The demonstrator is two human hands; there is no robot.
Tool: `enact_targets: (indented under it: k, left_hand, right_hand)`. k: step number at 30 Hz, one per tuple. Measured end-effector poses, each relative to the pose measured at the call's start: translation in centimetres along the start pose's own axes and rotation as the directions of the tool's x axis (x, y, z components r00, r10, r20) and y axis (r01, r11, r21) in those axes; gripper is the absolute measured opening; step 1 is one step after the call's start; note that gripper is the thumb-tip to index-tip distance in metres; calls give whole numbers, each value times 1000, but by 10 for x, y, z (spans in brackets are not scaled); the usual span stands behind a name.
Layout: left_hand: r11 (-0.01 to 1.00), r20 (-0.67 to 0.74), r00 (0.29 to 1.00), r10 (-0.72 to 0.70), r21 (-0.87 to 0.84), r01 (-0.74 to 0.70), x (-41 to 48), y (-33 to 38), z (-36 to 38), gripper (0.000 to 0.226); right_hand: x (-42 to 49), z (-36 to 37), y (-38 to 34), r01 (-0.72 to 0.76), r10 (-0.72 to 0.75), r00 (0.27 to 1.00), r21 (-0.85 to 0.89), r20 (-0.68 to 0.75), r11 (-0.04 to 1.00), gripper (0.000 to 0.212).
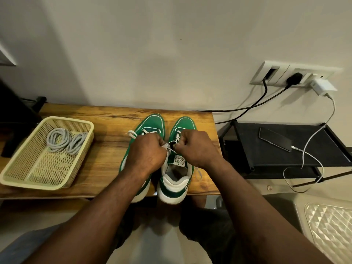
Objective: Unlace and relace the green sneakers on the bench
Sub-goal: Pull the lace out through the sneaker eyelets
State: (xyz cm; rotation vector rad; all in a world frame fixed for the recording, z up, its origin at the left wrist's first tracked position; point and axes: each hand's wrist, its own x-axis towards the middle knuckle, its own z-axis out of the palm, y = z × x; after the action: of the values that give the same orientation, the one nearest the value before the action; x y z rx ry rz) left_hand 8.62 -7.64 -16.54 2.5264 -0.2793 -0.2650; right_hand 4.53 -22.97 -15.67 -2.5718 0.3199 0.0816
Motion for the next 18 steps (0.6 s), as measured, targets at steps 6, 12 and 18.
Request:
enact_targets:
  k: [6,12,18]
  left_hand:
    - [996,-7,1000,9,91,-8,-2,1,-1,19]
    - [994,74,997,27,104,-34,-5,7,-6,21]
    - [971,113,983,147,173,-165,-8,10,-10,43]
  right_hand:
    - [-4,-14,2,-12,-53,984,368,168,930,23]
    - [2,-18,17,-115,136,986,202,-92,973,26]
    - [3,-20,18,-72,72,997,13,-22,997,22]
